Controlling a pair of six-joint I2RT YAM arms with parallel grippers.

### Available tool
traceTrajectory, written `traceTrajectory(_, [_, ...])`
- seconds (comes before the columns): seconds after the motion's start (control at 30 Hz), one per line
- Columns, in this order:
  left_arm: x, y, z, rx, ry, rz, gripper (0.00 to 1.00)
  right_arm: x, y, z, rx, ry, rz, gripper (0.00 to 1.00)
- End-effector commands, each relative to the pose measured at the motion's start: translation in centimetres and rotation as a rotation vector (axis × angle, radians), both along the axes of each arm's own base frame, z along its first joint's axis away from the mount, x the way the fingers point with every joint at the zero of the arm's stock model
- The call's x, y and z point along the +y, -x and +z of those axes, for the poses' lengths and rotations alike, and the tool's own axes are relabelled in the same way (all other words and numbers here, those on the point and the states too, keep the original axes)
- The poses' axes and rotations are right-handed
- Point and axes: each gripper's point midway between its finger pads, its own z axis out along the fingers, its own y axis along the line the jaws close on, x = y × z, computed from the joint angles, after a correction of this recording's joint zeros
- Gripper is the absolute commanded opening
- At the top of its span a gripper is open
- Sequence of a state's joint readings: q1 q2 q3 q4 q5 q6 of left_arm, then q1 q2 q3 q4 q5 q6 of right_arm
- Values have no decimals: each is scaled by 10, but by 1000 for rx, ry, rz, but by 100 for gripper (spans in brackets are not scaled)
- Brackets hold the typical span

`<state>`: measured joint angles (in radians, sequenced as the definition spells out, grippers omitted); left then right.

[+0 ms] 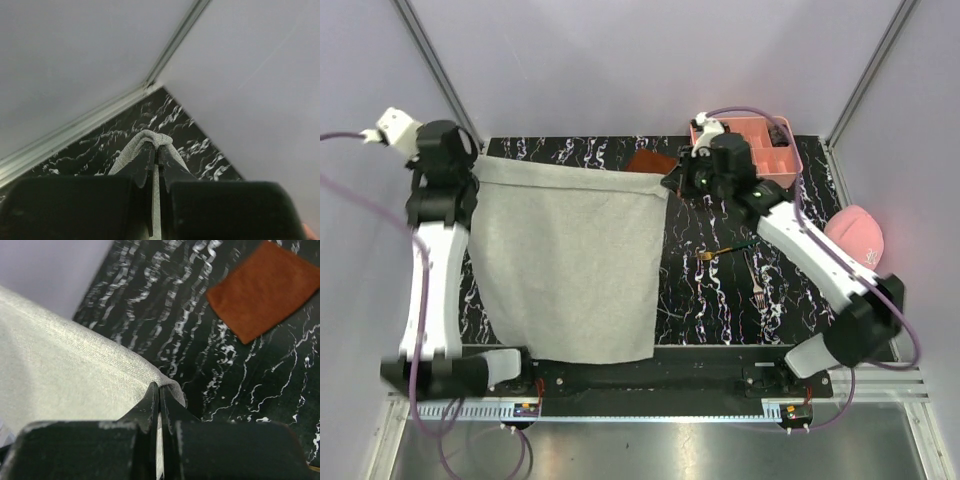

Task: Fold the napkin into a case and place the utensils inside
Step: Flatten out the crumpled napkin at the center of the board.

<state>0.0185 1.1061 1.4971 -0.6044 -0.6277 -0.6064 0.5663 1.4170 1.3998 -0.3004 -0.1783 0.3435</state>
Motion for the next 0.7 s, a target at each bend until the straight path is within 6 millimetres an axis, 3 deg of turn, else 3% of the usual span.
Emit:
traceTrajectory(0.0, [15, -94, -94, 166, 183, -45, 0, 5, -55, -12, -4, -14, -84, 0])
traceTrajectory(0.03, [14, -110, -112, 200, 230, -85, 0, 8, -69, -40, 48, 11, -86, 0])
traceTrajectory(0.07, [13, -132, -153, 283, 292, -102, 0, 12, -75, -52, 72, 13, -83, 0])
traceTrajectory(0.13, [5, -155, -175, 314, 374, -176, 0, 25, -83, -83, 141, 21, -39, 0])
traceTrajectory(0.17, [5, -167, -204, 365, 414, -179, 0, 30, -83, -92, 163, 20, -20, 0])
traceTrajectory(0.2, [2, -172, -215, 379, 445, -196, 0, 35, -86, -110, 198, 20, -8, 0])
traceTrajectory(0.27, [6, -179, -247, 426, 490, -178, 0, 43, -85, -127, 234, 17, 29, 0])
traceTrajectory(0.33, [10, -184, -269, 456, 516, -182, 0, 48, -90, -150, 273, 36, 38, 0])
traceTrajectory(0.37, [10, -187, -272, 461, 518, -191, 0, 50, -94, -152, 274, 39, 40, 0])
traceTrajectory(0.4, [11, -188, -276, 470, 527, -199, 0, 51, -98, -167, 292, 57, 40, 0])
traceTrajectory(0.47, [12, -189, -288, 491, 532, -212, 0, 54, -107, -171, 295, 63, 37, 1])
traceTrajectory(0.5, [11, -188, -292, 502, 541, -225, 0, 54, -111, -187, 319, 82, 34, 6])
traceTrajectory(0.53, [11, -188, -297, 512, 540, -230, 0, 54, -115, -191, 325, 90, 28, 25])
traceTrajectory(0.57, [11, -187, -300, 518, 541, -228, 0, 52, -124, -188, 317, 93, 14, 30])
traceTrajectory(0.6, [12, -187, -301, 522, 540, -230, 0, 49, -131, -201, 323, 116, -10, 37])
traceTrajectory(0.67, [15, -190, -303, 523, 525, -237, 0, 47, -143, -205, 316, 125, -23, 61])
